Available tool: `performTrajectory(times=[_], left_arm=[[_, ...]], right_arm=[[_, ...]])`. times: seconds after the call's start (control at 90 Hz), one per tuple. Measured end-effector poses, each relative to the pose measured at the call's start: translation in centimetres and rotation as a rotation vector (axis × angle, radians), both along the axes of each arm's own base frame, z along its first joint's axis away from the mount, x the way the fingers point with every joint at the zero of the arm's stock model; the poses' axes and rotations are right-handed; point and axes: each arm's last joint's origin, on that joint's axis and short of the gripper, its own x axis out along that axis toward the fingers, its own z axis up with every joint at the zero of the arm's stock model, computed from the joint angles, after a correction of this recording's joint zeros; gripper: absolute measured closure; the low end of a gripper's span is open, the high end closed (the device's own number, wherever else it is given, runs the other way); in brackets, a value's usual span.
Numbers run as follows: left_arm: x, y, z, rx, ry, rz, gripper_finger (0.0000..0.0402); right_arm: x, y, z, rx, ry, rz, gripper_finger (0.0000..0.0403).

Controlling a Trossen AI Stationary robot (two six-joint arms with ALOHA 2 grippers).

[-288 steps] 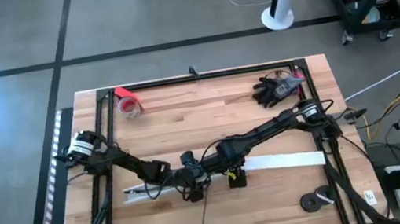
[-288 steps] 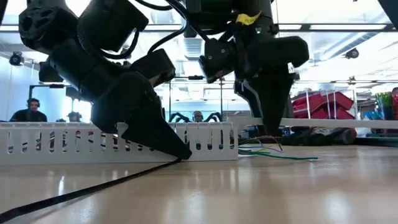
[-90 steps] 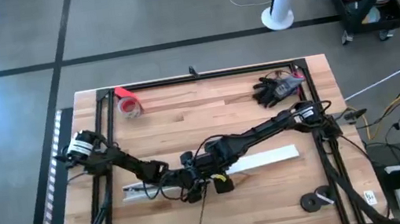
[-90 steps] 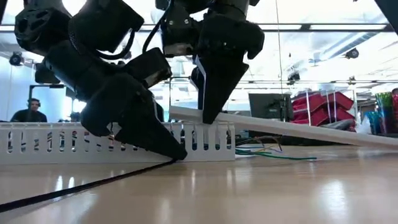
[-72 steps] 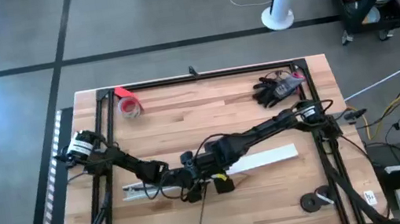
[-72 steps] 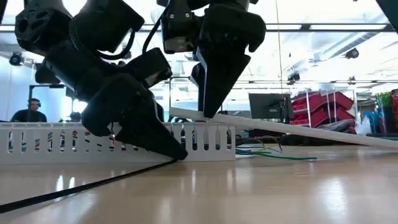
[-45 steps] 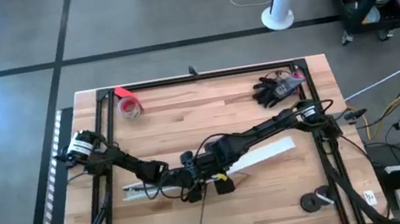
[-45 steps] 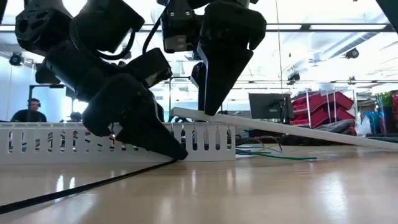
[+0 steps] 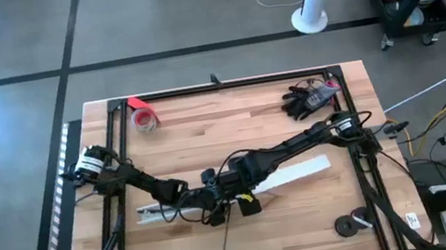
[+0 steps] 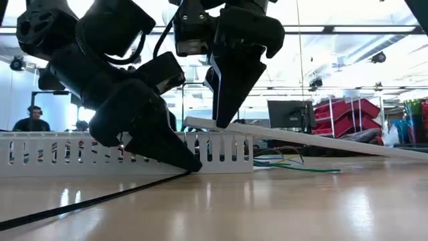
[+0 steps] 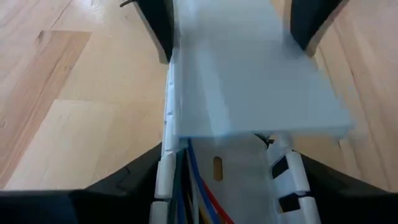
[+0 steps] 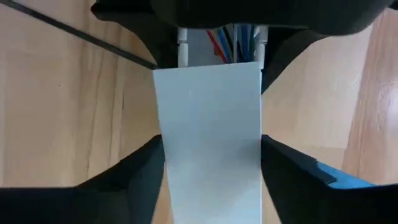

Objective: Ziptie cables
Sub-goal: Close the cable duct

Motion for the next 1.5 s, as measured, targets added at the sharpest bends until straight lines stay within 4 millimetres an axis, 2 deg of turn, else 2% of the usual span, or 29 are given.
performTrajectory(times=[0.133, 0.333, 0.522, 0.644, 0.811, 0.967, 1.089, 1.211, 1.333, 1.5], left_arm=[[0.0, 0.0, 0.0, 0.002, 0.0, 0.001, 0.0167], [0.0, 0.0, 0.0, 0.003, -0.001, 0.001, 0.0169], [0.0, 0.0, 0.0, 0.002, -0.001, 0.0, 0.0167], [0.0, 0.0, 0.0, 0.003, 0.0, 0.0, 0.017], [0.0, 0.0, 0.0, 0.001, -0.001, 0.0, 0.0166], [0.0, 0.0, 0.0, 0.0, -0.001, 0.0, 0.0166], [0.0, 0.0, 0.0, 0.001, 0.0, 0.0, 0.017], [0.0, 0.0, 0.0, -0.001, -0.003, -0.001, 0.0167], [0.0, 0.0, 0.0, -0.002, -0.005, -0.001, 0.0164], [0.0, 0.0, 0.0, 0.0, -0.006, -0.003, 0.017]], right_arm=[[0.0, 0.1, 0.0, -0.004, -0.001, 0.015, 0.0216], [0.1, 0.1, -0.1, -0.004, -0.007, 0.021, 0.0211], [0.0, 0.1, 0.2, -0.005, -0.009, 0.021, 0.0181], [-0.5, 0.4, 1.4, -0.006, 0.003, 0.007, 0.0149], [-2.2, 2.2, 3.2, -0.09, 0.02, -0.025, 0.01], [-4.0, 5.7, 3.8, -0.211, -0.043, -0.057, 0.0064], [-5.7, 8.8, 2.5, -0.3, -0.108, -0.102, 0.0055], [-6.9, 10.7, 0.3, -0.286, -0.158, -0.155, 0.0055], [-7.3, 10.9, -1.5, -0.287, -0.221, -0.242, 0.0054], [-7.9, 9.9, -2.7, -0.372, -0.235, -0.323, 0.0054]])
